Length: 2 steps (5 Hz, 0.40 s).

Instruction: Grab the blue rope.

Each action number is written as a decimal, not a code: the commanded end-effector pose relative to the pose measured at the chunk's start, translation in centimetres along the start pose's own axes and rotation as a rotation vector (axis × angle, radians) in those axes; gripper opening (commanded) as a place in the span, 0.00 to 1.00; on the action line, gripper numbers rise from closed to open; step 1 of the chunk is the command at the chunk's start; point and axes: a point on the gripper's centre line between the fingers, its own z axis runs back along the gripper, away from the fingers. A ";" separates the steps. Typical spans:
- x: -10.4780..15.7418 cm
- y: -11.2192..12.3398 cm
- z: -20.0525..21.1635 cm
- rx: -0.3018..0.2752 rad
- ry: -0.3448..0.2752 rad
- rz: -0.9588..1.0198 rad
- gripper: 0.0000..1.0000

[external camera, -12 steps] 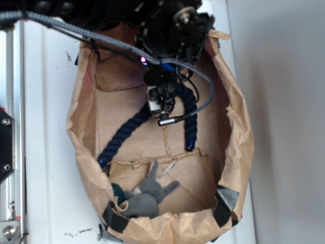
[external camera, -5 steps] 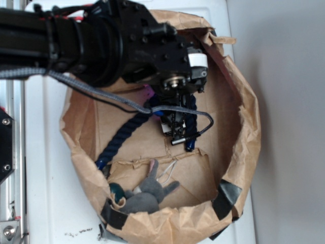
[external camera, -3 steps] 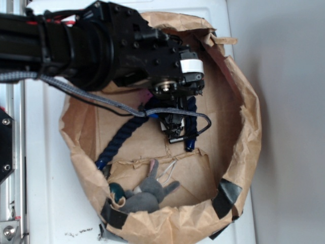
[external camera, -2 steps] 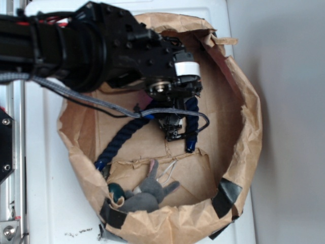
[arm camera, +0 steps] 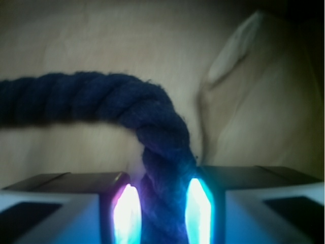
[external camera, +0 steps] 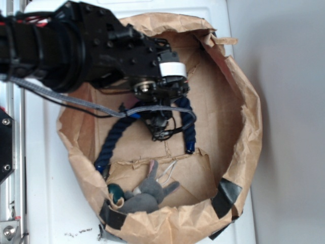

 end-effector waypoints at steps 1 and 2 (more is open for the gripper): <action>0.6 0.9 3.2 -0.048 -0.017 0.051 0.00; 1.5 1.1 8.0 -0.125 -0.010 0.126 0.00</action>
